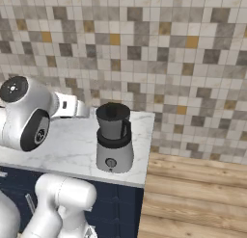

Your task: Close the lid blender by securely placing the lid on top.

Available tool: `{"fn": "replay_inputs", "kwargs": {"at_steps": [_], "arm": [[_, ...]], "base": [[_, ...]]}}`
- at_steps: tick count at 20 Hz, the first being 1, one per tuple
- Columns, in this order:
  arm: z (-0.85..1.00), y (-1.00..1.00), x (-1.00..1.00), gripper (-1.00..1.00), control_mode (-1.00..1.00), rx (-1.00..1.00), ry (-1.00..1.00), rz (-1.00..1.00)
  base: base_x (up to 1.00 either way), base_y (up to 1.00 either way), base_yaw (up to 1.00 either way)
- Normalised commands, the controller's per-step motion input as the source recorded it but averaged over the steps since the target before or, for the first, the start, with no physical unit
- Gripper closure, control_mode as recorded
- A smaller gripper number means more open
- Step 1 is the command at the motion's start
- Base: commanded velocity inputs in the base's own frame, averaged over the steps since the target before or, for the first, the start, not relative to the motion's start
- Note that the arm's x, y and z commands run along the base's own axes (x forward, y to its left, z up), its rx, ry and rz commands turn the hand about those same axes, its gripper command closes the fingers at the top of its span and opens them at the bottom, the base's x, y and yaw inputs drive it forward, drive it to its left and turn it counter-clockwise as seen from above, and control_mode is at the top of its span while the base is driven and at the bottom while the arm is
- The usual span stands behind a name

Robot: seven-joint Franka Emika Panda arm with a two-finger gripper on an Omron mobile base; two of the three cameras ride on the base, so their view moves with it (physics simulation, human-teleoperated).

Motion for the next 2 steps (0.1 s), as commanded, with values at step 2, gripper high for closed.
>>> {"fn": "replay_inputs", "kwargs": {"at_steps": [2], "arm": [[0.05, 1.0, -0.31, -1.0, -1.0, -0.1, 0.0, 0.0]], "base": [[0.0, 0.0, 0.0]]}}
